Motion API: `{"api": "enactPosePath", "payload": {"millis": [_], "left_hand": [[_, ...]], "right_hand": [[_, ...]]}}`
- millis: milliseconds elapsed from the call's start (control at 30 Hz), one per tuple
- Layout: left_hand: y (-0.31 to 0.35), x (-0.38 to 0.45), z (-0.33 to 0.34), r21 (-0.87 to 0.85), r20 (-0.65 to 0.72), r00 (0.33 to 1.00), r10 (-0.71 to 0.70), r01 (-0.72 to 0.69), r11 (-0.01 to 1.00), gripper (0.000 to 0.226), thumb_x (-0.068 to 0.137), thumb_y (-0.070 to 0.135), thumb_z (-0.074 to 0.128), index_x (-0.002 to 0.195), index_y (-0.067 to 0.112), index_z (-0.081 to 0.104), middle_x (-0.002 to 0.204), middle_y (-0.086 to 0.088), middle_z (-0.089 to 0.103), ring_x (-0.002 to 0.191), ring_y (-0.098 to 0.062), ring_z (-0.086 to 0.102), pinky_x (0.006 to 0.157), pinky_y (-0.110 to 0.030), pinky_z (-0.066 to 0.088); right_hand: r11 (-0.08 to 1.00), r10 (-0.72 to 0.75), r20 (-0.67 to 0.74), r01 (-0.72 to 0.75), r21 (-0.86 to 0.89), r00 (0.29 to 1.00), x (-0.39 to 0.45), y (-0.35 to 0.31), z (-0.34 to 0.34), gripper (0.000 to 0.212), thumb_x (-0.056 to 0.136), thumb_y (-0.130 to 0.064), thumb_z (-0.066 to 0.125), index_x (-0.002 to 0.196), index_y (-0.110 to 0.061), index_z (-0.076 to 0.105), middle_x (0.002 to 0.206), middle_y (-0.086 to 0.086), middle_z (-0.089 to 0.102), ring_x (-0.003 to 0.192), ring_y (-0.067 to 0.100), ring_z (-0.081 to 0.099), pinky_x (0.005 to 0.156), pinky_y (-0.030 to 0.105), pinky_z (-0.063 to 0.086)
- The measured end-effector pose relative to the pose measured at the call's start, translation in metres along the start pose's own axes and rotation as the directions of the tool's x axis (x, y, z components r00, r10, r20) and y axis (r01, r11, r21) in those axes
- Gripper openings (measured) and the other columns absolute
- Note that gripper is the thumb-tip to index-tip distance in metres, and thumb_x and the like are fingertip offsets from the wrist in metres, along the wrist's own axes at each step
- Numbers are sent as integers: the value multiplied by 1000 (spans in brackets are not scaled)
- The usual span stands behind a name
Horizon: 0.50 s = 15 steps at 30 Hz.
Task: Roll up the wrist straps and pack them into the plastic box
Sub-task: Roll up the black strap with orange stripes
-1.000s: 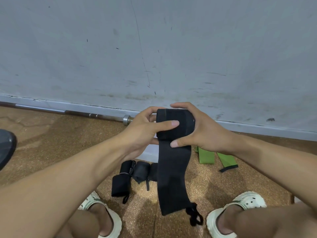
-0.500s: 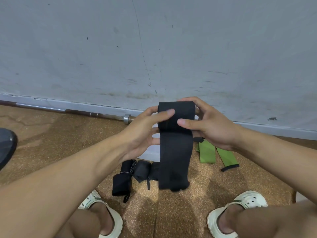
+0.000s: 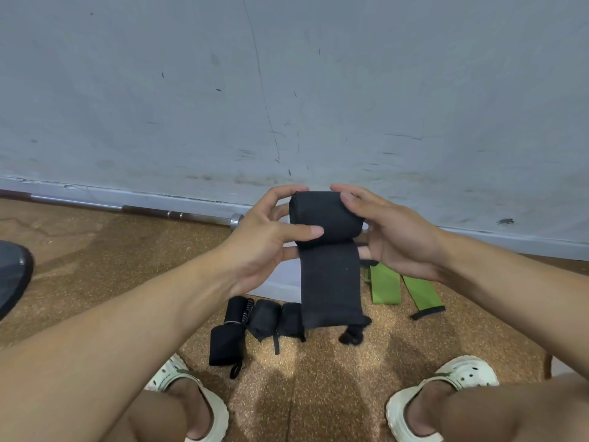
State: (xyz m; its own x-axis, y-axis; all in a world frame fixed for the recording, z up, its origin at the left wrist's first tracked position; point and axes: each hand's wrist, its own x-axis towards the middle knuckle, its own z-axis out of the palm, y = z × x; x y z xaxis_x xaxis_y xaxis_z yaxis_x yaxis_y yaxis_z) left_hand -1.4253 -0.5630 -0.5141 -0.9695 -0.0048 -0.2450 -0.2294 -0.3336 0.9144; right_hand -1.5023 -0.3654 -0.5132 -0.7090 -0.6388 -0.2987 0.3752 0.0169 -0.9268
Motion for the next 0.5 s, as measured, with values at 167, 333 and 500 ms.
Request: {"api": "enactPosePath", "payload": {"millis": [167, 333, 500], "left_hand": [[-4, -3, 1, 107, 20, 998, 68, -69, 992, 67, 79, -14, 75, 130, 27, 61, 138, -5, 56, 112, -30, 70, 89, -47, 60], [-3, -3, 3, -7, -9, 995, -95, 95, 995, 74, 72, 14, 84, 139, 23, 55, 130, -10, 67, 112, -27, 71, 86, -48, 61], [1, -6, 7, -121, -9, 968, -250, 247, 961, 44, 89, 39, 72, 126, 15, 68, 126, -16, 68, 105, -35, 73, 83, -45, 63]], "right_hand": [[996, 80, 101, -75, -52, 992, -1, 3, -5, 46, 99, -41, 59, 139, -19, 60, 136, 10, 67, 121, 32, 67, 93, 43, 58], [996, -78, -6, 78, 41, 997, 1, 4, -2, 59, 79, -15, 72, 137, -17, 57, 133, 10, 66, 108, 28, 72, 75, 36, 62], [982, -179, -35, 176, -66, 983, 2, 6, -4, 55, 87, 12, 68, 133, -17, 60, 137, 4, 60, 114, 28, 70, 83, 41, 63]]}}
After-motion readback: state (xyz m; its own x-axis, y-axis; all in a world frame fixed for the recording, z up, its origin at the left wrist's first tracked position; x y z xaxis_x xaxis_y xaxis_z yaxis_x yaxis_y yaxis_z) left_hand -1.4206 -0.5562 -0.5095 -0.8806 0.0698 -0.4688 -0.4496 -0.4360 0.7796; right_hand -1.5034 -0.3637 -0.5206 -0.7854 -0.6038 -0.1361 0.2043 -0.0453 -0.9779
